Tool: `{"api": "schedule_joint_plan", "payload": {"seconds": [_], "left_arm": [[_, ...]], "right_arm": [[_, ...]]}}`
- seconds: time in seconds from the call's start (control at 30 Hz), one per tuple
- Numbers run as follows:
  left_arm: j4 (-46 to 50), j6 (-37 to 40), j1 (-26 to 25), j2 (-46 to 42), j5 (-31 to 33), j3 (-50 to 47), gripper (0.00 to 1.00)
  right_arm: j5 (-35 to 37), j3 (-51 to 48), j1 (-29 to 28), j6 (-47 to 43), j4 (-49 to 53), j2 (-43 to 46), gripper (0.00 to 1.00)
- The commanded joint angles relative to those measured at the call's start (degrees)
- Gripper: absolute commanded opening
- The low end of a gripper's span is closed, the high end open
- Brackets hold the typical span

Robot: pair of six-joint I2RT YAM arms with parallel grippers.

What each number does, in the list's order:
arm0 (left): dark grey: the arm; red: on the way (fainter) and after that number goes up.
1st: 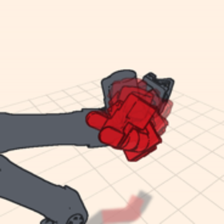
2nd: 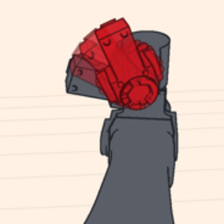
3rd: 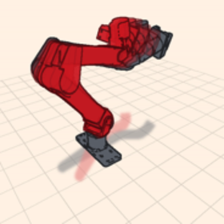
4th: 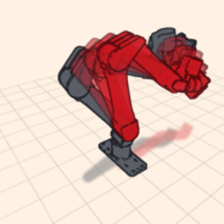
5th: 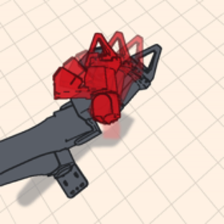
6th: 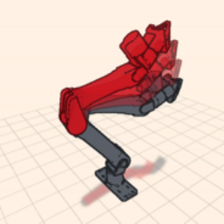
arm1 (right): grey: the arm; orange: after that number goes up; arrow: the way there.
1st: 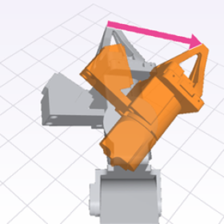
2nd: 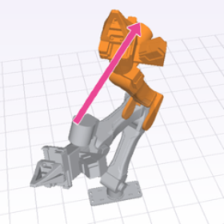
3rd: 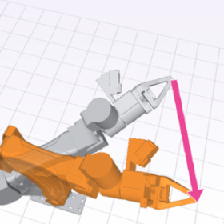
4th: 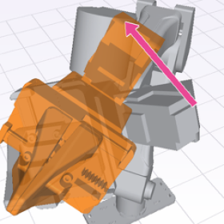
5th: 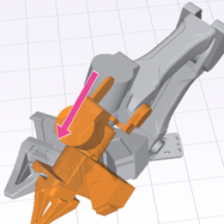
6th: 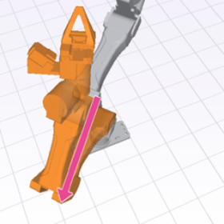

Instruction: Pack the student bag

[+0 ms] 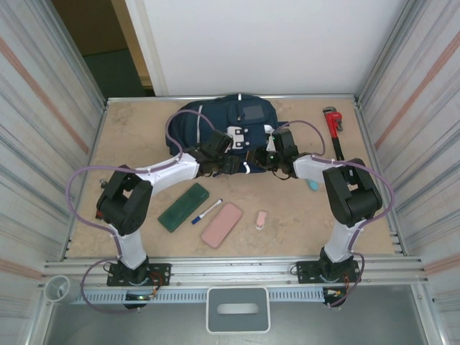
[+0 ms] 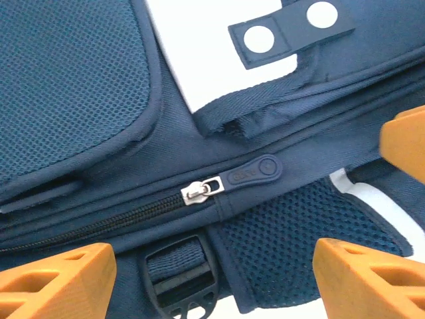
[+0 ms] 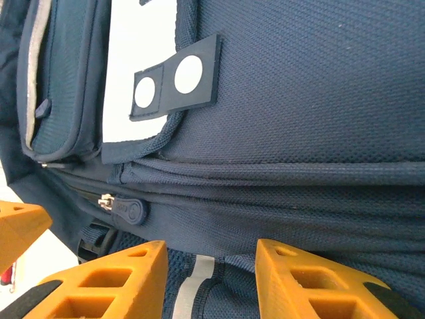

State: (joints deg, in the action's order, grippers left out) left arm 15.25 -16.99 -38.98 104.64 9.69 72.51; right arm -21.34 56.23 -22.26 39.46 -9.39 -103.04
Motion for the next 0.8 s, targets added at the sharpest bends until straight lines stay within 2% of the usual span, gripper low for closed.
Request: {"api": "schedule_joint_plan", "payload": {"seconds": [0.0, 0.3, 0.43, 0.57, 0.7, 0.77], "left_arm": [[1.01, -0.25, 0.27, 2.79, 3.05, 3.67, 0.8], [2.51, 1.46, 0.14, 10.7, 4.87, 11.33, 0.84], [4.63, 2.82, -0.38, 13.75, 7.88, 13.6, 0.84], [6.7, 3.64, -0.67, 14.9, 10.04, 14.04, 0.78], [7.34, 4.94, -0.92, 14.14, 12.34, 13.42, 0.67], [7.05, 5.39, -1.16, 13.28, 13.03, 13.23, 0.66]], "right_arm": [[-0.32, -0.74, 0.88, -0.66, 1.75, 0.76, 0.39], [-0.67, -3.38, 1.67, -0.46, 0.47, 0.98, 0.4], [-1.21, -3.62, 2.0, -0.66, 0.42, 0.85, 0.4], [-1.55, -3.93, 2.44, -0.71, 0.33, 0.06, 0.4], [-1.63, -4.48, 2.88, -0.85, 0.09, -0.56, 0.41], [-2.18, -4.59, 3.13, -0.88, -0.04, -0.99, 0.41]]}}
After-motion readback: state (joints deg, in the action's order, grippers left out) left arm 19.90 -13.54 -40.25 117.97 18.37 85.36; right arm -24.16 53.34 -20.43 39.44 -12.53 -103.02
